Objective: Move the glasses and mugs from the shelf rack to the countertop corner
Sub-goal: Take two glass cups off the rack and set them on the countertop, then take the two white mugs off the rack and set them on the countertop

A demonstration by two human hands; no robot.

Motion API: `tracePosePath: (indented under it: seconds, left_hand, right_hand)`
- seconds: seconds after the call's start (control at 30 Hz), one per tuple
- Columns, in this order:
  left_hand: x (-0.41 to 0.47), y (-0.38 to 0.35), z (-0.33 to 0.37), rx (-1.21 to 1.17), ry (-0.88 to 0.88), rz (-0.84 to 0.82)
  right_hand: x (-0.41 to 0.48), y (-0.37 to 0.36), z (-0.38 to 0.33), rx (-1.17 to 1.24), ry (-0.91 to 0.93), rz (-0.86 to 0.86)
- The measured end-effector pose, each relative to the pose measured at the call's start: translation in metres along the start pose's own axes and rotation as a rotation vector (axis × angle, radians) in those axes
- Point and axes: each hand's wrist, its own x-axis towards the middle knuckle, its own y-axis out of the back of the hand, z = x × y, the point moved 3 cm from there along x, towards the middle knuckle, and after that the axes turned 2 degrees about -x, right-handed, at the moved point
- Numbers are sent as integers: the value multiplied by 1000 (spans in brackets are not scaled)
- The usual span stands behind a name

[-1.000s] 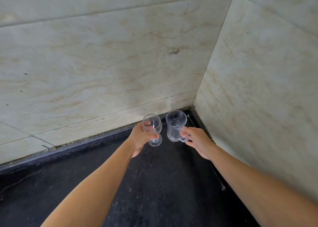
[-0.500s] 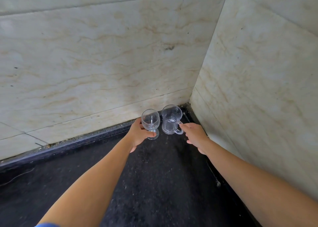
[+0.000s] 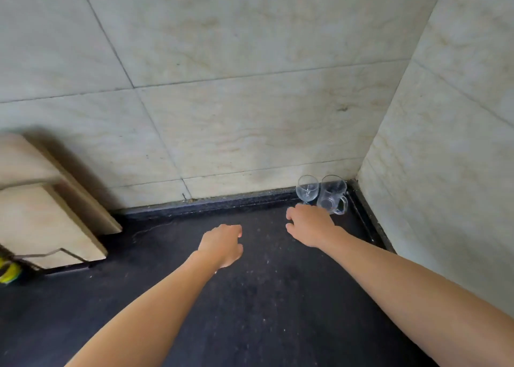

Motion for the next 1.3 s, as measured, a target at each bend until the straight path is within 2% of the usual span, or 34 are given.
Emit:
tracePosePath:
  seconds: [0.13, 0.27, 0.53, 0.77, 0.93, 1.17, 1.3]
  left_hand:
    - [-89, 7, -52, 70, 146, 87]
    - [-197, -2, -100, 38, 383, 143]
    - [-453, -53, -145, -96, 859, 241]
    - [-690, -118, -141, -167, 1247, 307]
    - [-852, -176, -135, -198, 1443, 342]
    - [-1056, -230, -135, -310, 1639, 390]
    - [-1145, -252, -140, -292, 1753, 417]
  right_hand:
    - [-4, 11, -93, -76, 265, -60]
    - [-32, 6, -186, -148, 536, -84]
    - [-150, -12, -384, -244, 1029, -100]
    - [-318, -38, -561, -307, 1440, -44]
    - [-463, -76, -668, -344, 1677, 6]
    - [-648, -116, -796, -322, 1854, -23]
    - [-732, -129, -856, -324, 1952, -3]
